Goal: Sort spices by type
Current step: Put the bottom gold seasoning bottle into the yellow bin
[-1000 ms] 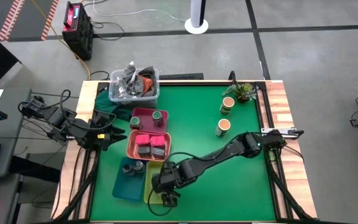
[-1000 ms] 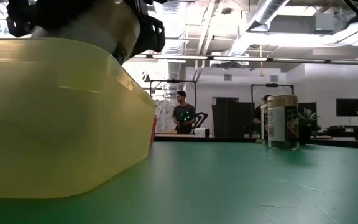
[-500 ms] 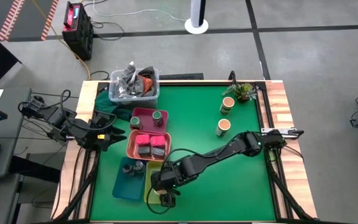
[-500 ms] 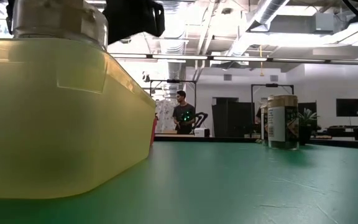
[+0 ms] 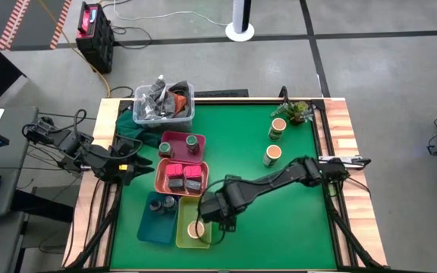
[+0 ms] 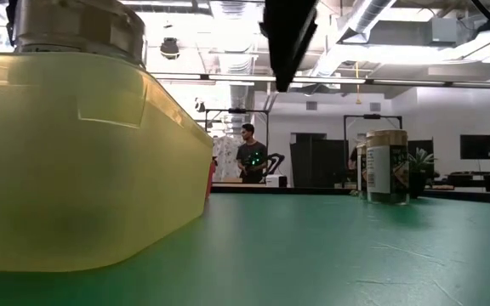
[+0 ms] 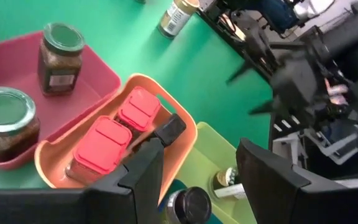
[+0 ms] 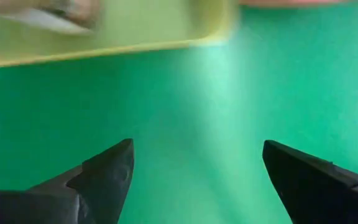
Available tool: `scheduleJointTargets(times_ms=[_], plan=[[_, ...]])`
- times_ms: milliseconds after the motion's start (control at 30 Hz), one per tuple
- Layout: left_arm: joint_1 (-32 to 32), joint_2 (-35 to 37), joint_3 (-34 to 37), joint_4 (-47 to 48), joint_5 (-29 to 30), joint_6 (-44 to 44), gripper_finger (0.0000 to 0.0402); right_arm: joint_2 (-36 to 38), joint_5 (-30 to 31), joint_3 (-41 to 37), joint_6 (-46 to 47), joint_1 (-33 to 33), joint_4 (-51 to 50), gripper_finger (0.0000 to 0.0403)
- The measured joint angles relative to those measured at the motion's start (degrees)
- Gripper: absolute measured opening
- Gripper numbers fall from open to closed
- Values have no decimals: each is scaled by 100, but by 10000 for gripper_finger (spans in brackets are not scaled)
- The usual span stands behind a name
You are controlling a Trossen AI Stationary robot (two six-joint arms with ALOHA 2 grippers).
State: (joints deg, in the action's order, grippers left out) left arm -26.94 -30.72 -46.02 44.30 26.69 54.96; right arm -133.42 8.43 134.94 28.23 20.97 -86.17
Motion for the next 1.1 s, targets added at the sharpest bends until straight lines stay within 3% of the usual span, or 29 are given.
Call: scheduleJointTargets(times_ms=[200, 400, 700, 933, 1100], plan=[[0, 0, 0, 1, -113, 24, 193, 148, 120, -78, -11, -274, -404, 379], [-2, 0, 0, 1, -266, 171, 193, 861, 513, -845, -163, -532, -399, 363], [-2, 0, 0, 1, -250, 201, 193, 3038, 649, -3311, 412, -1232, 212, 344], [-2, 0, 0, 1, -219, 337, 193, 4876, 546, -5269, 1262, -1616, 1021, 355], [-2, 0, 0, 1, -206, 444, 193, 5630, 498, -6228, 1380, -1876, 1398, 372]])
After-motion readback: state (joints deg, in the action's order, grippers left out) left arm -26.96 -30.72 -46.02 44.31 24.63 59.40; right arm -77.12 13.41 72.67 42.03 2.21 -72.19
